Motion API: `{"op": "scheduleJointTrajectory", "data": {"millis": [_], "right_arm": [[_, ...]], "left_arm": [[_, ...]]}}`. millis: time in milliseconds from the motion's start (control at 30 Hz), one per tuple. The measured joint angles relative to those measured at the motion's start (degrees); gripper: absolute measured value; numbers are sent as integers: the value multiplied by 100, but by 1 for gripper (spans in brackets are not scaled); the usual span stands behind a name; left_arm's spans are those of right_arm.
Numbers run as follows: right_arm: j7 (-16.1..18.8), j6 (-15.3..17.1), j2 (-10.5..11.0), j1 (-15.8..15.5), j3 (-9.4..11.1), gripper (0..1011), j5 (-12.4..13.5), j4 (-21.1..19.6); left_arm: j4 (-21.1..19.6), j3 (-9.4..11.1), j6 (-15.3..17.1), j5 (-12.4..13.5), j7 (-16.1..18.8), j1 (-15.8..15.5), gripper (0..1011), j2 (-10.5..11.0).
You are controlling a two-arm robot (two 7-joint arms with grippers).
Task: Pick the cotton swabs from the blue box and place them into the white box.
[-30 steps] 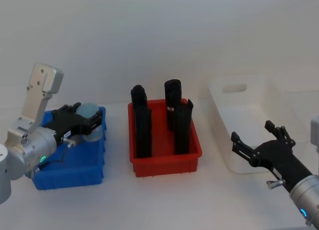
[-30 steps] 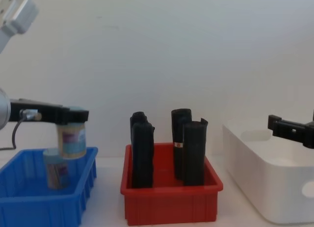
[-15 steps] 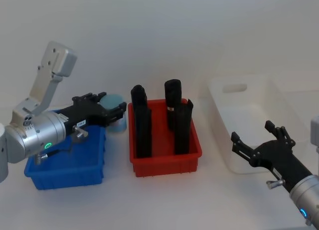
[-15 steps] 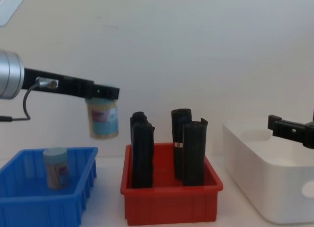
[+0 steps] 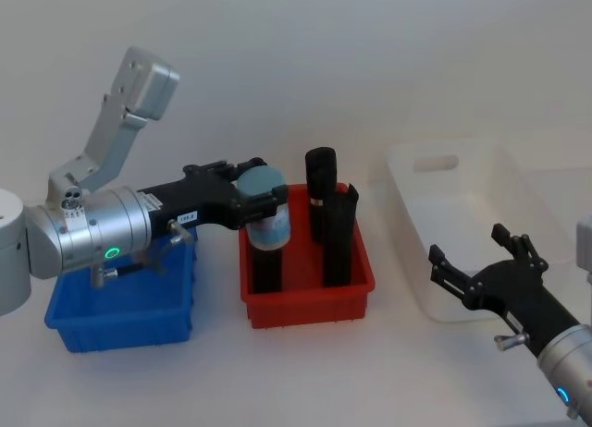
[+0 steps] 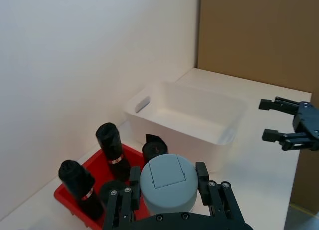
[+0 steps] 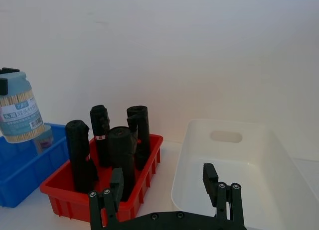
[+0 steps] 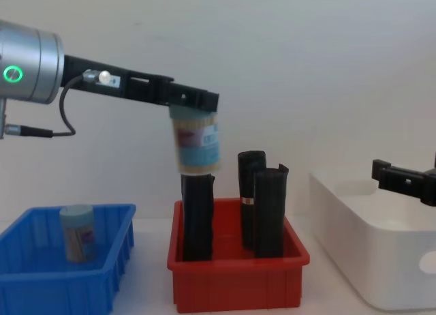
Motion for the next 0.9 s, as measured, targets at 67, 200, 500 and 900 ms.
{"op": "scheduleJointTrajectory", "data": {"millis": [67,200,500,900], "right_arm": [[0,0,0,0,0,1002,0,0],[0,0,0,0,0,1001,0,0],[93,0,-1,10,-4,1002,-27,-9],[721,47,33,96,-56,1002,-143,-74]], "left_arm": [[-11,13,23,-10,-69,-24,670,-11],[-36,46,72,-34,-223,-81,670,-36],[-62,81,130,-62,-408,-149,670,-68],[-77,102,162,-77,-512,-188,670,-85]]}}
